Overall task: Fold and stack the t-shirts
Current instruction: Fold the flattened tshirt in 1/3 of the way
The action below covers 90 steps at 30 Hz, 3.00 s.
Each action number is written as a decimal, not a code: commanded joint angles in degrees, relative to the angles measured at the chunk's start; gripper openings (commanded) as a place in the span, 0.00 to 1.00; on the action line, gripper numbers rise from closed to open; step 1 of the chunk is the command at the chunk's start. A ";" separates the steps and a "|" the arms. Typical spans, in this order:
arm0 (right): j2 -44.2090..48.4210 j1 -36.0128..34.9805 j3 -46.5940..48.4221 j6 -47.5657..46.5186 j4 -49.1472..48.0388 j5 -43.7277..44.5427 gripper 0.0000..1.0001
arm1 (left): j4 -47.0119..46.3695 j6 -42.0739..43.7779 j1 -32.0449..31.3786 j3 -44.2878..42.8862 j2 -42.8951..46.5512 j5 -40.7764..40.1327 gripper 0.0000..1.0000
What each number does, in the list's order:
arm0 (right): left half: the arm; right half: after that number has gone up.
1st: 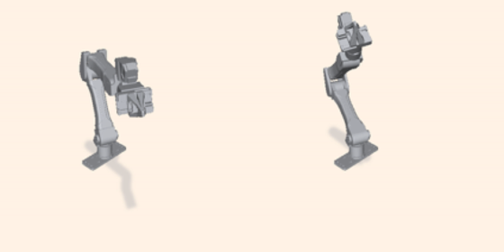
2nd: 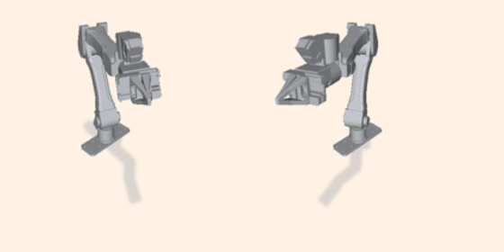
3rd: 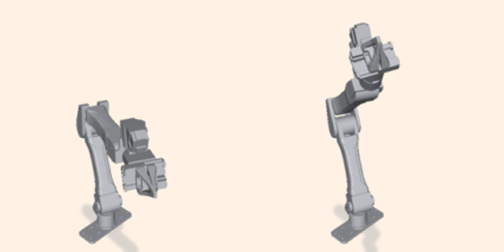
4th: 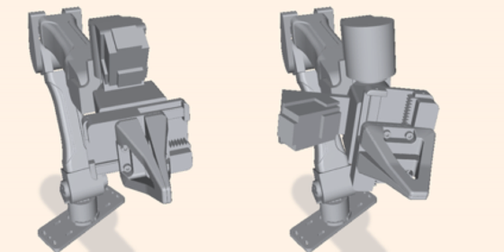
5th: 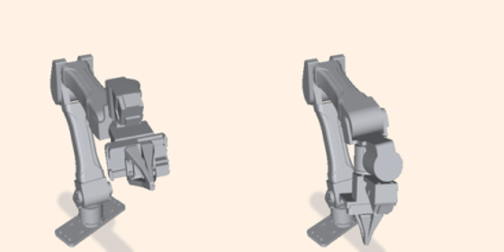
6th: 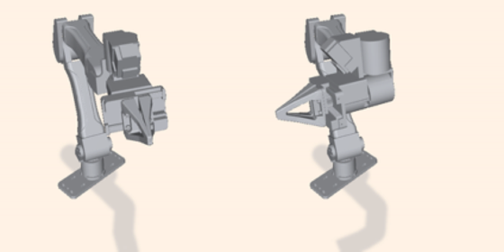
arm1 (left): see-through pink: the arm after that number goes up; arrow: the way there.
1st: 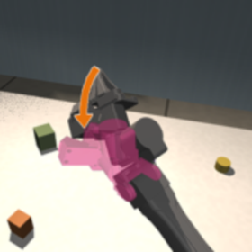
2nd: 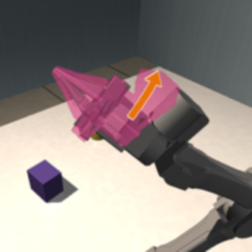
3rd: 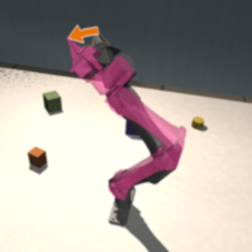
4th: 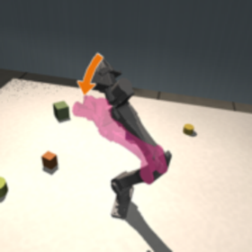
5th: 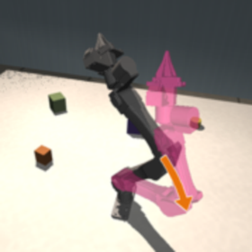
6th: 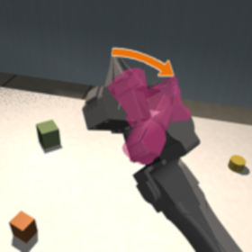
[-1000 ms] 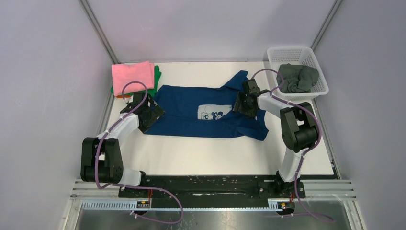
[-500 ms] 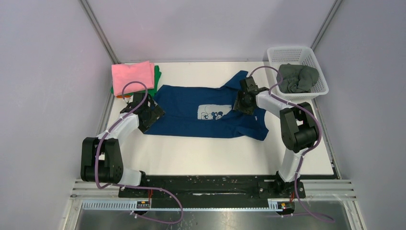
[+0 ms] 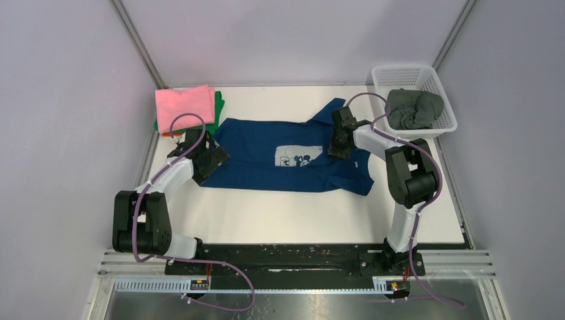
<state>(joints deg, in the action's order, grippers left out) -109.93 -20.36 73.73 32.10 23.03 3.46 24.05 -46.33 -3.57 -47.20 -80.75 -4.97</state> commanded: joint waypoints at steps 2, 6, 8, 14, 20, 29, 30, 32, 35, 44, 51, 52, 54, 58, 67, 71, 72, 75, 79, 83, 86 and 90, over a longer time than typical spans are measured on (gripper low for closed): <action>-0.80 -0.71 2.00 0.55 0.28 1.48 0.15 | -1.27 0.62 -0.03 0.00 -0.03 -1.26 0.99; -0.02 -0.65 1.85 0.74 -1.07 0.79 0.00 | -1.27 0.63 0.00 0.17 0.15 -1.27 0.99; 0.42 -0.65 2.04 0.79 -1.90 -0.29 0.00 | -1.26 0.64 -0.01 0.18 0.19 -1.20 0.99; -0.41 -2.08 5.64 1.72 -2.33 -3.14 0.00 | -1.32 0.62 0.01 0.09 0.37 -1.23 0.99; -4.31 -3.40 11.08 5.66 -2.65 -3.28 0.00 | -1.38 1.01 0.02 -0.30 -0.28 -1.24 0.99; -11.36 -5.12 20.32 12.61 -7.41 -5.65 0.20 | -0.78 1.73 0.03 -1.43 -1.69 -1.07 0.99; -12.06 -5.40 21.60 12.45 -6.77 -5.74 0.42 | -0.58 1.88 0.04 -1.67 -1.64 -1.01 0.99; -12.30 -5.65 23.05 11.62 -5.38 -5.49 0.96 | -0.25 2.17 -0.03 -2.30 -1.49 -0.69 0.99; -9.61 -5.66 21.64 9.33 -4.92 -4.64 1.00 | -0.01 2.71 -0.03 -3.09 -0.94 0.27 0.99; 6.12 -5.74 1.49 1.42 -6.31 -5.17 0.99 | -5.91 2.66 -1.40 -5.01 -4.69 10.66 0.99; 9.17 -5.12 -11.31 0.82 -7.25 -6.05 0.99 | -8.43 2.27 -3.46 -6.19 -13.44 14.58 0.99; 8.44 -4.68 -11.67 0.77 -7.21 -6.36 1.00 | -8.37 2.29 -3.46 -6.05 -14.22 14.56 0.99; 6.94 -3.68 -11.86 0.86 -7.10 -6.80 0.99 | -8.13 2.36 -3.46 -5.62 -15.07 13.78 0.99; 6.13 -3.20 -12.15 -0.40 -4.06 -6.48 0.99 | -7.46 3.16 -3.50 -3.79 -15.07 14.17 0.99; 15.75 -4.32 -26.18 0.48 0.01 -8.27 0.99 | -3.87 1.14 -6.23 7.42 -4.39 11.29 0.99; 20.82 -5.04 -32.04 -0.29 3.24 -7.11 1.00 | 0.07 -1.40 -10.54 12.34 1.45 7.48 0.99; 22.45 -5.08 -33.54 -0.20 3.93 -6.79 0.99 | 0.90 -2.19 -11.45 13.71 2.96 6.91 0.99; 27.76 -5.12 -37.71 1.39 5.84 -7.08 0.99 | 3.43 -4.77 -14.31 17.72 8.43 5.62 0.99; 35.00 -5.13 -42.08 3.58 8.05 -8.02 0.99 | 6.37 -9.04 -18.58 22.21 16.15 5.90 0.99; 42.06 -5.11 -41.98 1.90 8.90 -3.98 1.00 | 8.99 -11.40 -21.53 23.22 23.80 4.41 0.99; 44.37 -5.08 -38.33 0.48 7.96 -0.93 0.99 | 11.32 -10.87 -21.53 19.84 26.21 0.67 0.99; 46.54 -5.14 -33.88 0.90 3.00 1.65 0.99 | 12.55 -8.35 -21.35 13.48 25.50 -4.63 0.99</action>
<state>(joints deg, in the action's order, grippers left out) -66.24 -25.23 34.26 33.63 29.02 -0.21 33.12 -55.64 -25.10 -26.85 -55.22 -1.74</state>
